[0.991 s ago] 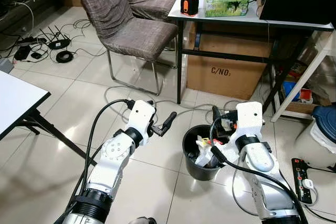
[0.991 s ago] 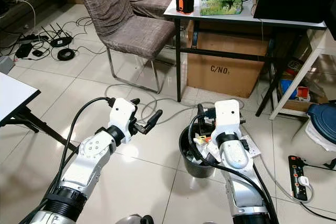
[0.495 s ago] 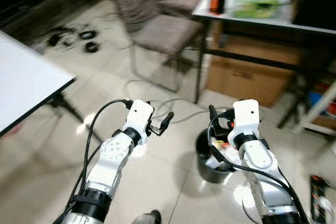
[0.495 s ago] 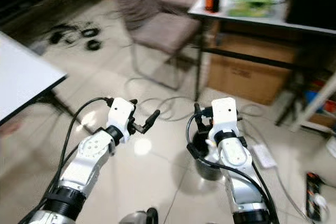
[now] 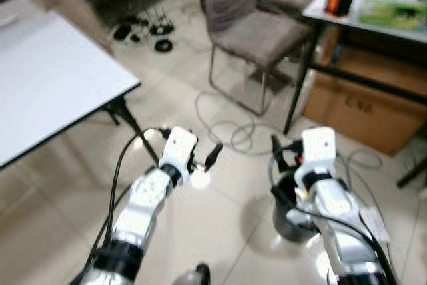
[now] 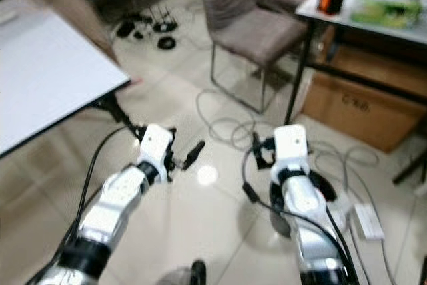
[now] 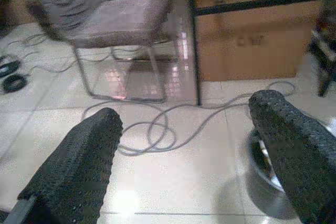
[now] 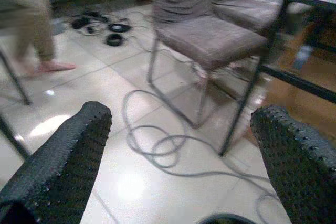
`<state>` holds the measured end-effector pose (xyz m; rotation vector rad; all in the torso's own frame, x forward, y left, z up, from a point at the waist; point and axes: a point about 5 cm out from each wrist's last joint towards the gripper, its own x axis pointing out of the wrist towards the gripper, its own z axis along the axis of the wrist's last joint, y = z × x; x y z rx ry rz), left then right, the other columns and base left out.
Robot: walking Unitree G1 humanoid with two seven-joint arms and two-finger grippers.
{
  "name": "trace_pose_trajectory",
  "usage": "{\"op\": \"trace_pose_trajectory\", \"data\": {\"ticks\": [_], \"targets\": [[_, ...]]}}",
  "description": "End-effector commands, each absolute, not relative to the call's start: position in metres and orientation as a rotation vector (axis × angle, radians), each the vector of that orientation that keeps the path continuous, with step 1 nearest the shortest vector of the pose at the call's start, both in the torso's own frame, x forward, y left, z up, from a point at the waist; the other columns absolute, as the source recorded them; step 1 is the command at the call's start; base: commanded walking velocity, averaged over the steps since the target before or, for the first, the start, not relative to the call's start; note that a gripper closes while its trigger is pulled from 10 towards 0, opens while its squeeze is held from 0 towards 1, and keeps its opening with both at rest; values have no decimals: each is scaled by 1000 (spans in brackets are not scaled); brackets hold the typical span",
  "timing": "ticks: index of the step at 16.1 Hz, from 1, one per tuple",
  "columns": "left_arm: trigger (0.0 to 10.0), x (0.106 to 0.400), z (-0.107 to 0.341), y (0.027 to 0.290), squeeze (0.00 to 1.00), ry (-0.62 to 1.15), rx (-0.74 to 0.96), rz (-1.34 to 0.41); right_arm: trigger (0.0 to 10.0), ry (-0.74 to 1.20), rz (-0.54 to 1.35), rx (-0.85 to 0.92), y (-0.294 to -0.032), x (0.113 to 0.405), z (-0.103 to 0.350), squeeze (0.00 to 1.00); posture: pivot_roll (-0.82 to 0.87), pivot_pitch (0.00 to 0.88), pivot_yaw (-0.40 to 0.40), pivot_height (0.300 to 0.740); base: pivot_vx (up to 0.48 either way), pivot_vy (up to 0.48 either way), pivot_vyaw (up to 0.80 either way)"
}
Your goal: Picking trash to rubbish bin
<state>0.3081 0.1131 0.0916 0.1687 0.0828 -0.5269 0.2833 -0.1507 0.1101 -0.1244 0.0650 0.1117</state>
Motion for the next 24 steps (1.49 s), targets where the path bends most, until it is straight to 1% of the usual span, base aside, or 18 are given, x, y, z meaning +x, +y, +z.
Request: {"op": "trace_pose_trajectory", "data": {"ticks": [1,10,12,14,16,19,24], "targets": [[10000,309,92,117,0,91,179,-505,10000,68,143,-114,-144,282,109,0,-82,98,94,740,0,0,725],[10000,314,92,124,0,108,188,-432,10000,64,201,-97,-138,281,109,0,-84,95,97,740,0,0,713],[10000,317,91,129,0,118,193,-383,10000,64,203,-95,-138,281,109,0,-84,95,97,740,0,0,706],[10000,324,95,137,0,121,155,-318,10000,62,198,-95,-139,281,109,0,-82,89,97,740,0,0,706],[10000,326,97,140,0,121,146,-301,10000,61,187,-93,-141,282,110,0,-82,89,97,740,0,0,666],[10000,326,96,140,0,126,134,-295,10000,63,166,-89,-143,284,111,0,-81,87,94,740,0,0,0],[10000,326,95,143,0,140,114,-283,10000,52,135,-88,-147,283,113,0,-82,90,88,740,0,377,0]]}}
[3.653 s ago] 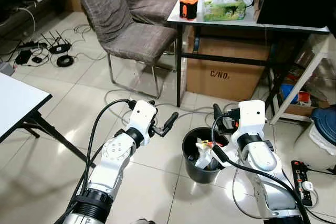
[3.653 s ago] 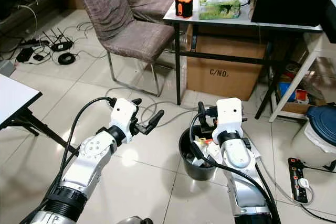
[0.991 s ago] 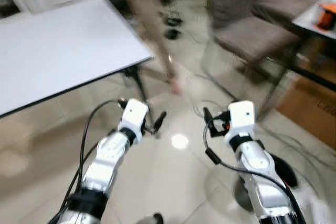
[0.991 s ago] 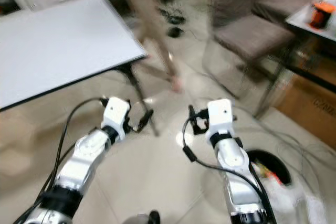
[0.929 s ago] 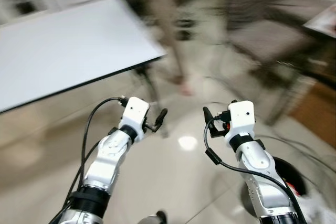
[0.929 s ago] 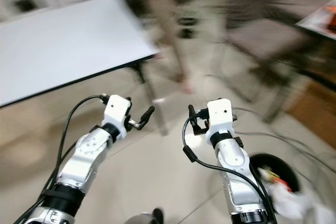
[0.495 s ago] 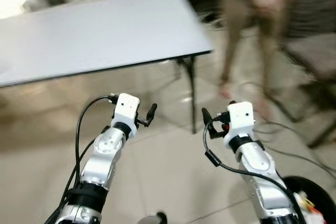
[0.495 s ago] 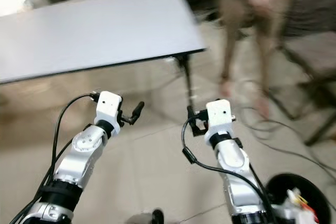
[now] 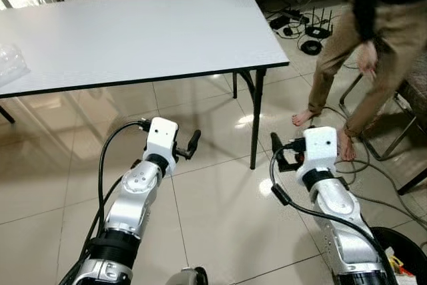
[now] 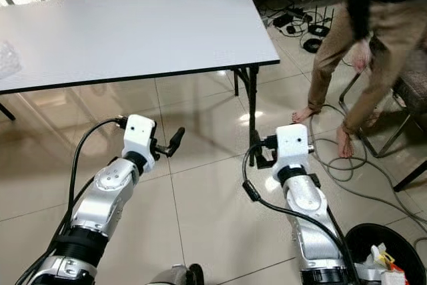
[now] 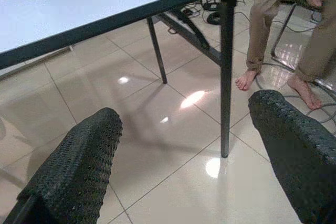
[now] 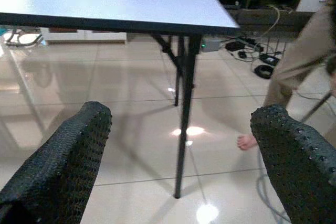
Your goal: Picking trash to rubbish bin
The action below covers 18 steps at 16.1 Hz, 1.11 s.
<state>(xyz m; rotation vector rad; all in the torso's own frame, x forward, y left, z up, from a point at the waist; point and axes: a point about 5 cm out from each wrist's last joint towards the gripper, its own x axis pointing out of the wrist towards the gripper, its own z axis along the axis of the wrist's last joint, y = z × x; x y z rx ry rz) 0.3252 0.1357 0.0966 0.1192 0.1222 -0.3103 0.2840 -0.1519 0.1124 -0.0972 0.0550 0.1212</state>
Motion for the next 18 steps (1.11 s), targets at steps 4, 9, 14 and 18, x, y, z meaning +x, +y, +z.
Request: {"op": "trace_pose_trajectory", "data": {"ticks": [4,9,14,18], "targets": [[10000,325,94,142,0,145,116,-291,10000,50,125,-87,-147,281,113,0,-86,95,94,740,0,480,0],[10000,324,92,142,0,150,125,-297,10000,53,120,-86,-146,280,112,0,-85,100,97,740,0,480,0],[10000,324,91,142,0,152,125,-292,10000,54,124,-89,-145,281,112,0,-82,100,94,740,0,480,0],[10000,323,90,140,0,155,124,-294,10000,54,119,-92,-146,280,112,0,-83,100,89,740,0,480,0]]}}
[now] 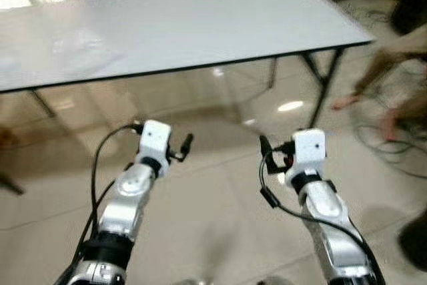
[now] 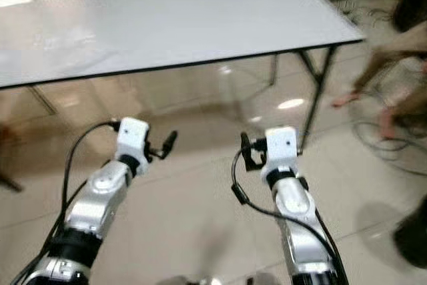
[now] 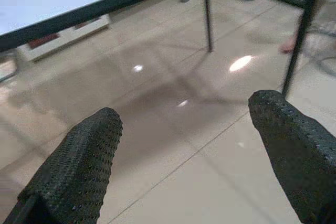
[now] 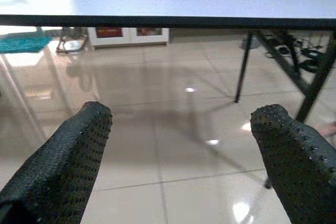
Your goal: Picking trash to rubbish bin
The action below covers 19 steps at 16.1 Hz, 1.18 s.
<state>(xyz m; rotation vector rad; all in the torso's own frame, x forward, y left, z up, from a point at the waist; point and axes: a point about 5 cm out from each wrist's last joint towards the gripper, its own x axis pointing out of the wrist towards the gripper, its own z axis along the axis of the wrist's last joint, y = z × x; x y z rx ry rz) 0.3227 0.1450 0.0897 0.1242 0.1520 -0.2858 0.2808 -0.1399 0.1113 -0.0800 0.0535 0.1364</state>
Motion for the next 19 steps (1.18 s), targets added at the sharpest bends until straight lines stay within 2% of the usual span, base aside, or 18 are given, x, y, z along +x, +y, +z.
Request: {"op": "trace_pose_trajectory", "data": {"ticks": [1,19], "targets": [[10000,323,90,140,0,154,125,-294,10000,54,118,-92,-146,280,112,0,-83,100,89,740,0,480,0],[10000,325,89,136,0,148,134,-306,10000,49,126,-89,-144,283,114,0,-85,88,86,740,0,480,0]]}}
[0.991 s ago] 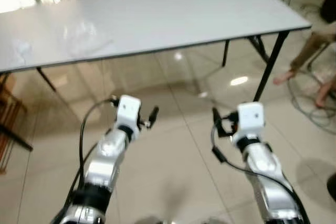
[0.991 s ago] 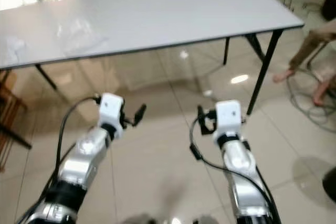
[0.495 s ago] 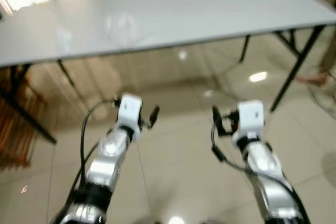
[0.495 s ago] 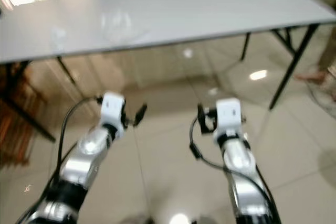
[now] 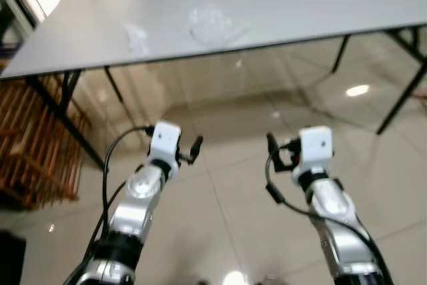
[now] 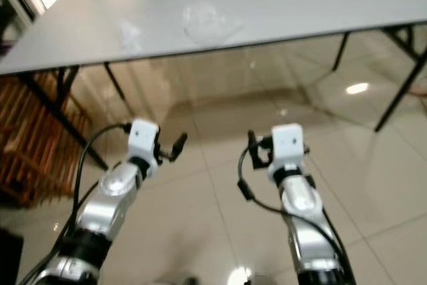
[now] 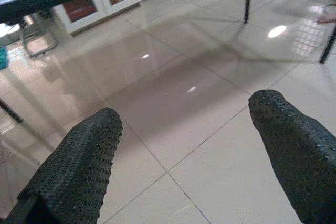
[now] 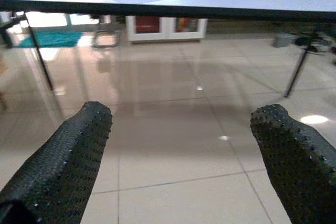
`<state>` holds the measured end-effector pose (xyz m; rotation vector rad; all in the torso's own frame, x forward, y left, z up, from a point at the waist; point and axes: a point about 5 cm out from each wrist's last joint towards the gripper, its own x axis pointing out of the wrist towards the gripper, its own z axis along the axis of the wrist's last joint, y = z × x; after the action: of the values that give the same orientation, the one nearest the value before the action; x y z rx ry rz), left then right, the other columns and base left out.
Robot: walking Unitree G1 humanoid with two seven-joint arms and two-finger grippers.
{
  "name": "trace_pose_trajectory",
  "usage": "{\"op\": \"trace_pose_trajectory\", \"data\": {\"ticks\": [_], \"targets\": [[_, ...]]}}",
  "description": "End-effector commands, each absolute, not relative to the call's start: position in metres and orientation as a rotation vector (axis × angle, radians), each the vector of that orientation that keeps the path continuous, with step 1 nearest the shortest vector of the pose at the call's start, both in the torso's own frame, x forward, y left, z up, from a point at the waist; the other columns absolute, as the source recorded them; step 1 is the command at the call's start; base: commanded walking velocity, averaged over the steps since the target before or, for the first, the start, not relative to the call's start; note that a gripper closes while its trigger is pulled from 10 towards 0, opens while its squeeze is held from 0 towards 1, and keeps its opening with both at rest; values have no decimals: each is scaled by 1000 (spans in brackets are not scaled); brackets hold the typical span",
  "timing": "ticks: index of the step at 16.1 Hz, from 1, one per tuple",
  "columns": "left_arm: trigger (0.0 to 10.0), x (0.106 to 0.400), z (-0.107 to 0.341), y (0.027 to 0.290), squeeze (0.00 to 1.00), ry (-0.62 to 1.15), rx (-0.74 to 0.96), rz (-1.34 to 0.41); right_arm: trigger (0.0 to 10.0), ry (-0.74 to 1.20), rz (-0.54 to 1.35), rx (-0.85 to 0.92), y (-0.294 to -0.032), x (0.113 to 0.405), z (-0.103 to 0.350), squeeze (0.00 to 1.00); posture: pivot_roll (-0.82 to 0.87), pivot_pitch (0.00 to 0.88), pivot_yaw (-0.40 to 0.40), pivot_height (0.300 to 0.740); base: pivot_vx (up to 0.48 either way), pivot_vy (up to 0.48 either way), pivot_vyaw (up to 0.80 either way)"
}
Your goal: Picking trash to rubbish bin
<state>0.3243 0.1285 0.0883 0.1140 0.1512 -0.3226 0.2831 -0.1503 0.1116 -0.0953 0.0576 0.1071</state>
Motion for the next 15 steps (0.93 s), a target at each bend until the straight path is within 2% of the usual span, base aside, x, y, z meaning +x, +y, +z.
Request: {"op": "trace_pose_trajectory", "data": {"ticks": [1,9,15], "targets": [[10000,325,89,136,0,146,135,-306,10000,49,127,-89,-144,283,114,0,-85,87,87,740,0,480,0],[10000,326,89,135,0,148,145,-315,10000,47,129,-85,-140,285,112,0,-78,73,90,740,0,445,0],[10000,326,94,130,0,106,128,-338,10000,39,134,-90,-141,287,115,0,-76,65,81,740,0,0,0]]}}
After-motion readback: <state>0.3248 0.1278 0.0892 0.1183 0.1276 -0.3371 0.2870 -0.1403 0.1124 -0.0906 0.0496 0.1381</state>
